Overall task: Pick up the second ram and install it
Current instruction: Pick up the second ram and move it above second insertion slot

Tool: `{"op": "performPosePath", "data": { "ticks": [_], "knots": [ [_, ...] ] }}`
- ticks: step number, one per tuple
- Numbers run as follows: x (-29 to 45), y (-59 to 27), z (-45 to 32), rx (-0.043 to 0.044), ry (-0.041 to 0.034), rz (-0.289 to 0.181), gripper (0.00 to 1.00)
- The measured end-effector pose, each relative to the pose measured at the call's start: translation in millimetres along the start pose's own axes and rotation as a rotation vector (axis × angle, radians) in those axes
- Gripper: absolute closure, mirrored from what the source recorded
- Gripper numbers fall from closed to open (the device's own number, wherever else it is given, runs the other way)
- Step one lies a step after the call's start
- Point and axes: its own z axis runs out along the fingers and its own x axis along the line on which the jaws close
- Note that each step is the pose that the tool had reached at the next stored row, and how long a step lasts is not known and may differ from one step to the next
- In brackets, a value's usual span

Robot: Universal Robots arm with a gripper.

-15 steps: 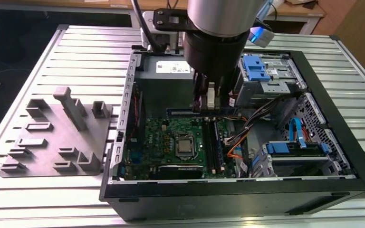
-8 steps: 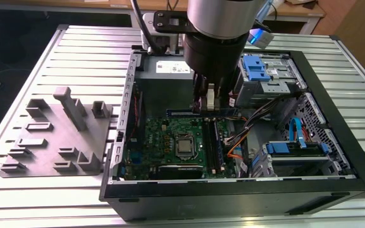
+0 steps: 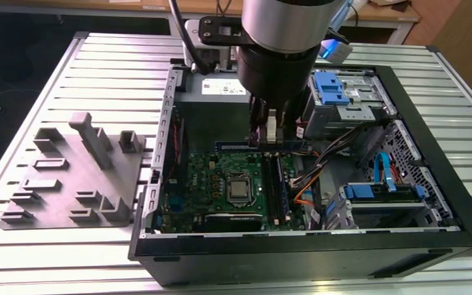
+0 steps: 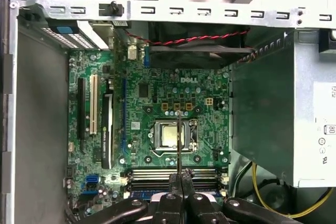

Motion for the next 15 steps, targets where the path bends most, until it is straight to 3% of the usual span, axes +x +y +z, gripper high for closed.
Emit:
{"op": "performPosePath", "data": {
  "ticks": [6, 15],
  "knots": [
    [-1.5, 0.0, 4.3, -0.0001, -0.0119, 0.000, 0.92],
    [-1.5, -0.2, 11.6, -0.0001, -0.0198, 0.000, 0.92]
  ]
}}
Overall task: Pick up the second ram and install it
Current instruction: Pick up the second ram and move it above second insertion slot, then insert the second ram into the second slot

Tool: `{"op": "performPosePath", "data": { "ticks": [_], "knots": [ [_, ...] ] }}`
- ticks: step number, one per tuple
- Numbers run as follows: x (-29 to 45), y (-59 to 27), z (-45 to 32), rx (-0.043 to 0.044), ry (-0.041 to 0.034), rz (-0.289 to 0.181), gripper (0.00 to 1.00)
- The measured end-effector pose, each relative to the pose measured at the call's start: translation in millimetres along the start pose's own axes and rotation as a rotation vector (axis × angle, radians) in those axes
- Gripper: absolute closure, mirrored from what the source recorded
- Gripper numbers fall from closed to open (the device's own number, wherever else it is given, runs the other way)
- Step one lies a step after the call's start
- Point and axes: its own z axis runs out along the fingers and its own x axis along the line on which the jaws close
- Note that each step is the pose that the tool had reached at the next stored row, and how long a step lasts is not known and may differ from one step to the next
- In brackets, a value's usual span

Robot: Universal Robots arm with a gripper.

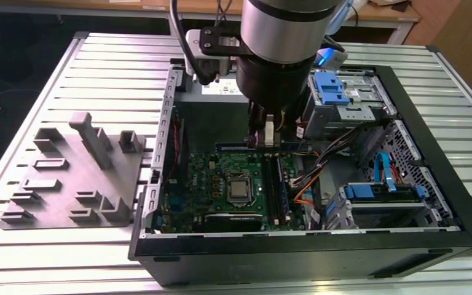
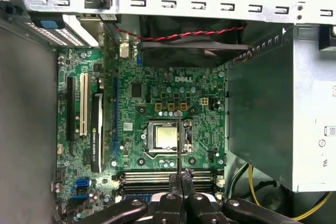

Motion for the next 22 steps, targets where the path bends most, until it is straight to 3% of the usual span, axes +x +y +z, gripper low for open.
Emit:
{"op": "performPosePath", "data": {
  "ticks": [12, 22],
  "knots": [
    [0.6, -0.8, 8.9, 0.0000, -0.0037, 0.000, 0.92],
    [0.6, -0.8, 9.7, 0.0000, -0.0037, 0.000, 0.92]
  ]
}}
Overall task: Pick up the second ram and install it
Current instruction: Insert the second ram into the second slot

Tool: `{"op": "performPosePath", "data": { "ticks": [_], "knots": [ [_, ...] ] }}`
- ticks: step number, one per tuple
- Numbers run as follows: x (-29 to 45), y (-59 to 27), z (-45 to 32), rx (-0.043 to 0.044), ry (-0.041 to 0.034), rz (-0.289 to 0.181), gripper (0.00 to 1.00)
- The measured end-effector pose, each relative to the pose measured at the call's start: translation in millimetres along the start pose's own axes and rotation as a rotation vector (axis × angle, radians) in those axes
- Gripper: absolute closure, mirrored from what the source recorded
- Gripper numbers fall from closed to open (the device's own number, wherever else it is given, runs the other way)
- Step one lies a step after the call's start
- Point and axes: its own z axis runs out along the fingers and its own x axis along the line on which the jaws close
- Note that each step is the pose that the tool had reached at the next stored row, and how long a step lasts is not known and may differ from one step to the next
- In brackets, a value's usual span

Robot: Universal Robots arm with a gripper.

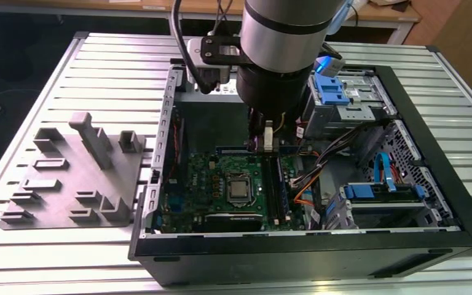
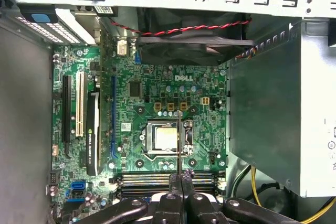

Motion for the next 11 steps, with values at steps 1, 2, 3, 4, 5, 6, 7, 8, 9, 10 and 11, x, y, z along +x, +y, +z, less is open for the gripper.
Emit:
{"op": "performPosePath", "data": {
  "ticks": [1, 2, 3, 4, 5, 6, 7, 8, 9, 10, 11],
  "knots": [
    [0.0, 0.0, 0.0, 0.0000, 0.0000, 0.000, 0.92],
    [0.0, 0.0, 0.0, 0.0000, 0.0000, 0.000, 0.92],
    [0.0, 0.0, 0.0, 0.0000, 0.0000, 0.000, 0.92],
    [0.0, 0.0, 0.0, 0.0001, 0.0000, 0.002, 0.92],
    [0.0, 0.0, 0.1, 0.0008, -0.0002, 0.008, 0.92],
    [0.0, -0.1, 0.2, 0.0018, -0.0006, 0.020, 0.92],
    [0.0, -0.1, 0.2, 0.0032, -0.0009, 0.035, 0.92],
    [0.0, 0.0, 0.3, 0.0048, -0.0012, 0.054, 0.92],
    [0.0, 0.0, 0.3, 0.0064, -0.0016, 0.071, 0.92],
    [0.0, 0.0, 0.4, 0.0080, -0.0019, 0.089, 0.92],
    [0.0, 0.0, 0.5, 0.0095, -0.0024, 0.107, 0.92]
  ]
}}
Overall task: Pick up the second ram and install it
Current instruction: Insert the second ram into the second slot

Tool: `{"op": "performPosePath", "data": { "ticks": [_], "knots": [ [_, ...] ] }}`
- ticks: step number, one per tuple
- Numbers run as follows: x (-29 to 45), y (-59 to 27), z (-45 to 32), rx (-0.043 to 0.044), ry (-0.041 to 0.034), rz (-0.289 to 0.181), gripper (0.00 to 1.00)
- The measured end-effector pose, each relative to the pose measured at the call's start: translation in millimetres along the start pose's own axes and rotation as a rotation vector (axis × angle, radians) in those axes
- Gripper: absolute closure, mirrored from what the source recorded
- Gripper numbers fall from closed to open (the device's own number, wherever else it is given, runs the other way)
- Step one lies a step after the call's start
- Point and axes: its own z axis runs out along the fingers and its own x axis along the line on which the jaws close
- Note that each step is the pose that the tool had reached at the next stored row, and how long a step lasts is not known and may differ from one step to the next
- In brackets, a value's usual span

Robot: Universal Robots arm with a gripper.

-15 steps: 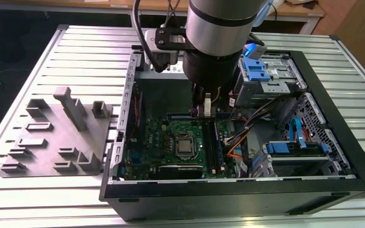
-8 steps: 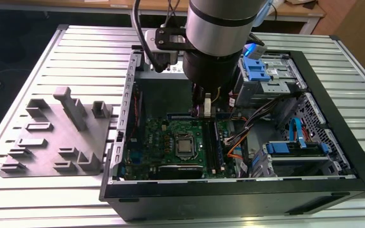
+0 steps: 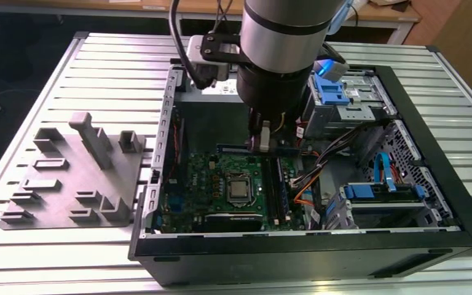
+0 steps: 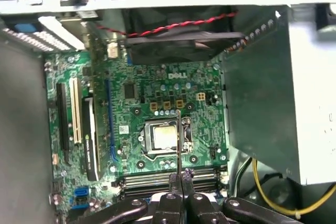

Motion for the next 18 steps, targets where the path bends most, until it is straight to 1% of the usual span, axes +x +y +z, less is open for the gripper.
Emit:
{"op": "performPosePath", "data": {
  "ticks": [18],
  "knots": [
    [0.2, 0.0, 2.1, 0.0292, -0.0069, 0.327, 0.92]
  ]
}}
